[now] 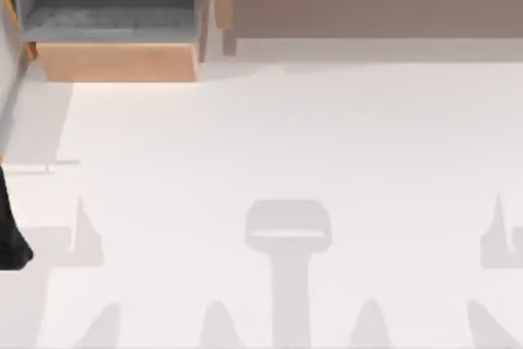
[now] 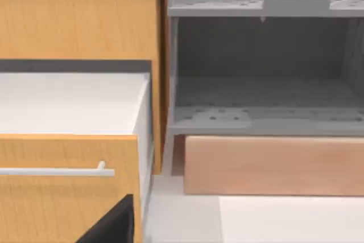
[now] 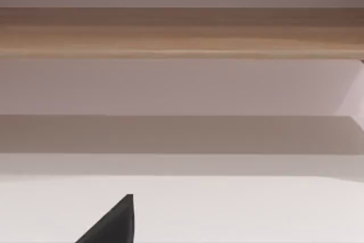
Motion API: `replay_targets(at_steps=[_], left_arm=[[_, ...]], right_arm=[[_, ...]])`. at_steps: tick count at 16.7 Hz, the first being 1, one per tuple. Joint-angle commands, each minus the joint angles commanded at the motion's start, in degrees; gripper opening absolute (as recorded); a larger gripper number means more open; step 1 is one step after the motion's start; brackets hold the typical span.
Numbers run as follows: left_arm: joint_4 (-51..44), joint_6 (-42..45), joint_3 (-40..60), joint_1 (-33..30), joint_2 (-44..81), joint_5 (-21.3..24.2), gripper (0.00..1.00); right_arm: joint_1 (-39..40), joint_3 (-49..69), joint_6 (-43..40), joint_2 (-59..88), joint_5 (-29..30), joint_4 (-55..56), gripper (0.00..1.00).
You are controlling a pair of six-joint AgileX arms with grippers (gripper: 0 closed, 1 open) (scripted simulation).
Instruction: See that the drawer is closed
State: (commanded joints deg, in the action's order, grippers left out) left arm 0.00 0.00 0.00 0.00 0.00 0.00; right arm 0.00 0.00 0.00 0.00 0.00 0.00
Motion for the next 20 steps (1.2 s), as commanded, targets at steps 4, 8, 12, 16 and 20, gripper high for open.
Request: replay_targets(at_steps=[4, 8, 12, 16, 20], left_arm=[[1.9, 0.1, 0.9, -1.1, 2.1, -0.9, 1.00], [9.6, 0.4, 4.7, -5.4, 12.9, -4.9, 1.00], [20.2, 0.5, 9.9, -11.0, 29.1, -10.8, 1.00], [29.7, 0.6, 14.5, -16.1, 43.9, -15.9, 1.00], [34.7, 0.8, 17.0, -18.9, 51.6, -18.6, 1.00]], right_arm=[[0.0, 0.0, 0.0, 0.0, 0.0, 0.0, 1.00], [0.0, 0.0, 0.0, 0.0, 0.0, 0.0, 1.00], [0.0, 0.0, 0.0, 0.0, 0.0, 0.0, 1.00], [0.0, 0.0, 0.0, 0.0, 0.0, 0.0, 1.00], [0.0, 0.0, 0.0, 0.0, 0.0, 0.0, 1.00]])
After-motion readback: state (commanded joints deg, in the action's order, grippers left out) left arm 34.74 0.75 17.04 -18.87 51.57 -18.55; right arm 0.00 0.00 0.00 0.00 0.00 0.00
